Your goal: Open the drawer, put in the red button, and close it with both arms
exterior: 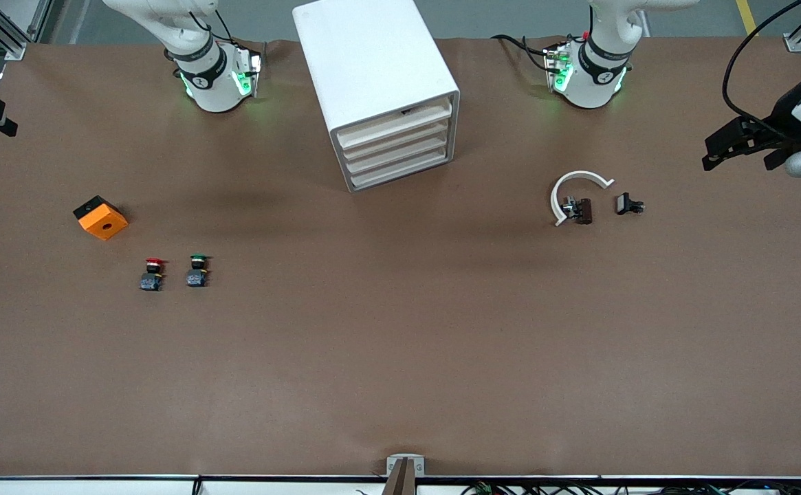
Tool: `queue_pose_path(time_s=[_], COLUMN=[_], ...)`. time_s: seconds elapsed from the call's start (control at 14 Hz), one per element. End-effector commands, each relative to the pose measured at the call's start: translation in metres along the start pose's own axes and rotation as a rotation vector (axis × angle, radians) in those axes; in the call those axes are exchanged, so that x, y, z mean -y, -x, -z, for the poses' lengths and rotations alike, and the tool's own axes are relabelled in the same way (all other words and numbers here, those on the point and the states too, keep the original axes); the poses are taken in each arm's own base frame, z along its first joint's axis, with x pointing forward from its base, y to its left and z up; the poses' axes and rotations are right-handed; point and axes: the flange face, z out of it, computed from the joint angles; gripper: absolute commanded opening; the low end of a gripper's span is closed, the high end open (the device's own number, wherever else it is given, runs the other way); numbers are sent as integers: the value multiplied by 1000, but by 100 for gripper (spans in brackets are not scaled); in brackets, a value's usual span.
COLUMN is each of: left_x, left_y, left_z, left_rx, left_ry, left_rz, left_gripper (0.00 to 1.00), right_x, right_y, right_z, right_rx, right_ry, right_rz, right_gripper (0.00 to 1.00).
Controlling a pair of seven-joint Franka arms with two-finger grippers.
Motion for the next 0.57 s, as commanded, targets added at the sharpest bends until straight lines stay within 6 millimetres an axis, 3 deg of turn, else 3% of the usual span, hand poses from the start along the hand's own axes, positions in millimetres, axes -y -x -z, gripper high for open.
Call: queue_pose_path(time_s=[0.0, 0.29, 0.5], left_x=[4, 6, 11], left_y=[0, -3, -12], left_z=[5, 0, -16], left_rx=[1, 11, 42], left_ry=[-12, 9, 9], left_rz=[4, 13, 21], left_gripper=[100, 100, 100], right_x=[1, 0, 0], right_y=[8, 8, 8], right_z=[1, 1, 1], right_rx=[-6, -4, -4], right_ry=[17, 16, 16], right_rz=[12, 12, 12], right_gripper=[100, 100, 100])
